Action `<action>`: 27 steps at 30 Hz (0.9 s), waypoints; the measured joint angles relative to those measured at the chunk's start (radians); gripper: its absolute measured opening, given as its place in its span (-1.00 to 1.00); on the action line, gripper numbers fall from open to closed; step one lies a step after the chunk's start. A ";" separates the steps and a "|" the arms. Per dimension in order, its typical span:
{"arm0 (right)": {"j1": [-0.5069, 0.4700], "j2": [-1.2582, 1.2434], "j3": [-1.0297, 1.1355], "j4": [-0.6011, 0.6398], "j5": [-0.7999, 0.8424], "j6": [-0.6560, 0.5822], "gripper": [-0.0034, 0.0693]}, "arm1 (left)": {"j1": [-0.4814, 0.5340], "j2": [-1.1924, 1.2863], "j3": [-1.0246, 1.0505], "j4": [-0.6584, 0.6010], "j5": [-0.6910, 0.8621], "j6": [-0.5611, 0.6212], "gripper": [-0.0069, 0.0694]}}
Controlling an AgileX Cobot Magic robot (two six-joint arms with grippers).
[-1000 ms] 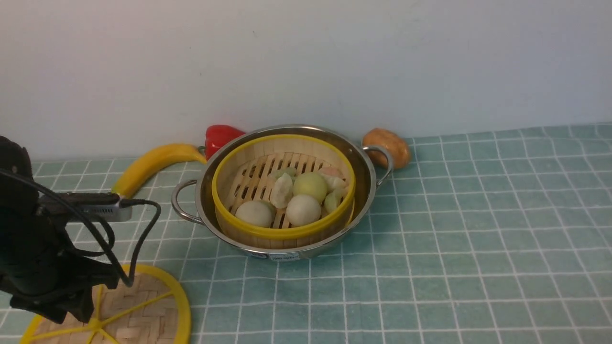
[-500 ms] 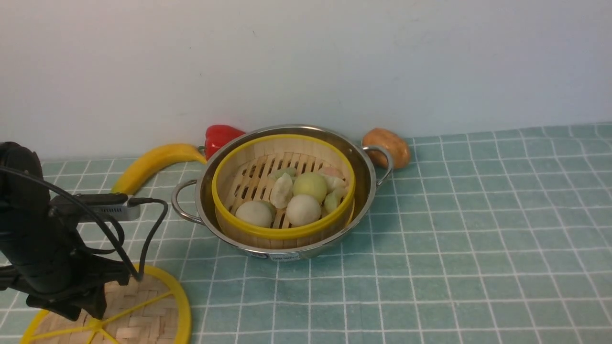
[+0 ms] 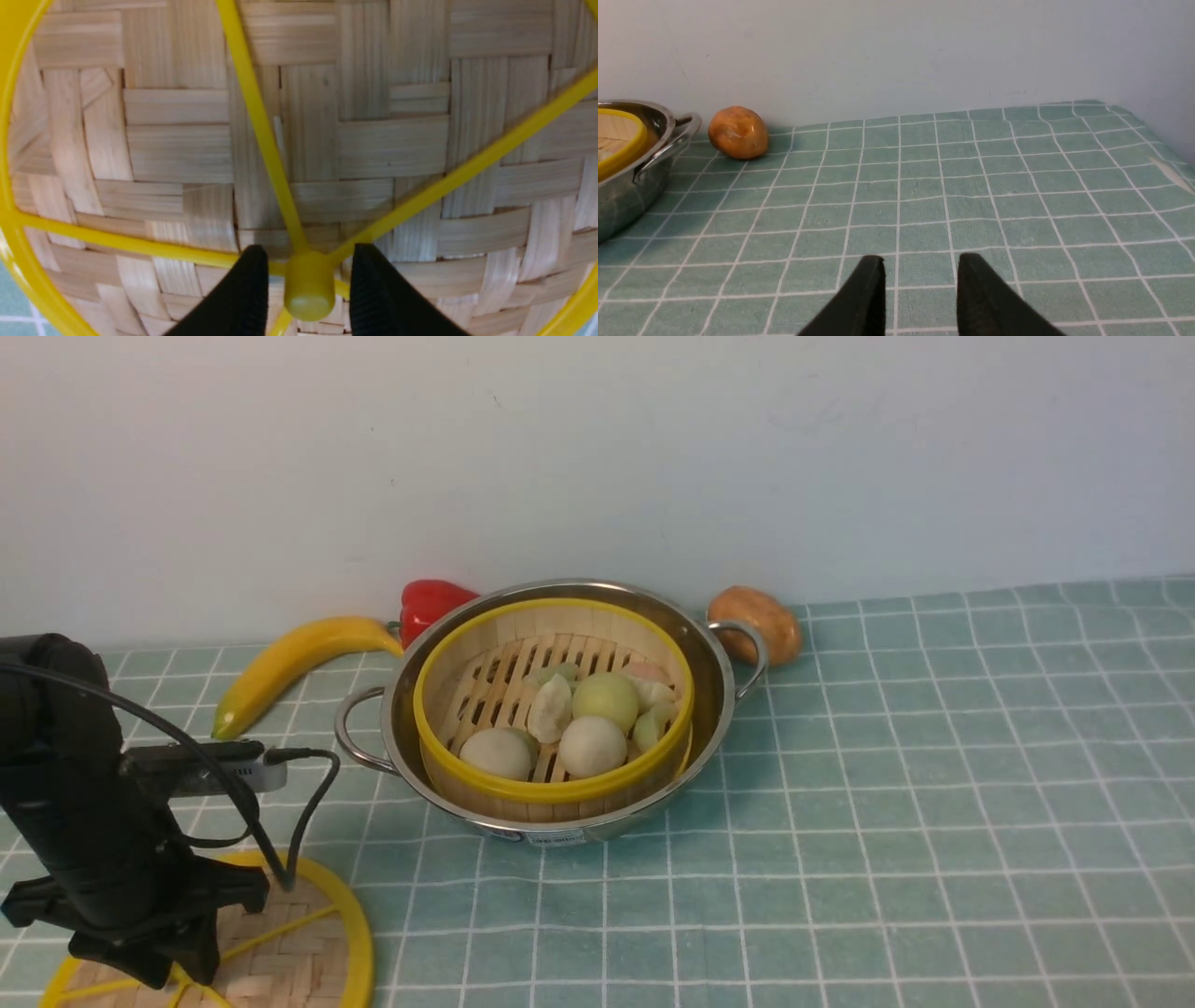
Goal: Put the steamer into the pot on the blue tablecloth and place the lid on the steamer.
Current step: 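Grasp the bamboo steamer lid lying on the table by its centre knob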
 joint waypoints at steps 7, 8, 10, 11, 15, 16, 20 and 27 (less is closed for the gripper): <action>0.000 0.000 0.000 0.000 0.000 0.000 -0.25 | 0.000 0.004 -0.001 0.000 0.029 0.002 -0.50; 0.000 0.000 0.000 0.000 0.000 0.000 -0.25 | 0.000 0.004 -0.002 0.000 0.030 0.009 -0.51; 0.000 0.000 0.000 0.000 0.000 0.000 -0.25 | 0.000 0.004 -0.003 0.000 0.030 0.029 -0.50; 0.000 0.000 0.000 0.000 0.000 0.000 -0.25 | 0.000 0.004 -0.003 0.000 0.030 0.034 -0.50; 0.000 0.000 0.000 0.000 0.000 0.002 -0.25 | 0.000 0.004 -0.003 0.000 0.029 0.054 -0.50; 0.000 0.000 0.000 0.000 0.000 0.004 -0.25 | 0.000 0.004 -0.004 0.000 0.029 0.064 -0.50; 0.000 0.000 0.000 0.000 0.000 0.004 -0.25 | 0.000 0.001 -0.035 0.004 0.046 0.114 -0.50; 0.000 0.000 0.000 0.000 0.000 0.008 -0.25 | 0.000 -0.064 -0.206 0.083 0.192 0.166 -0.50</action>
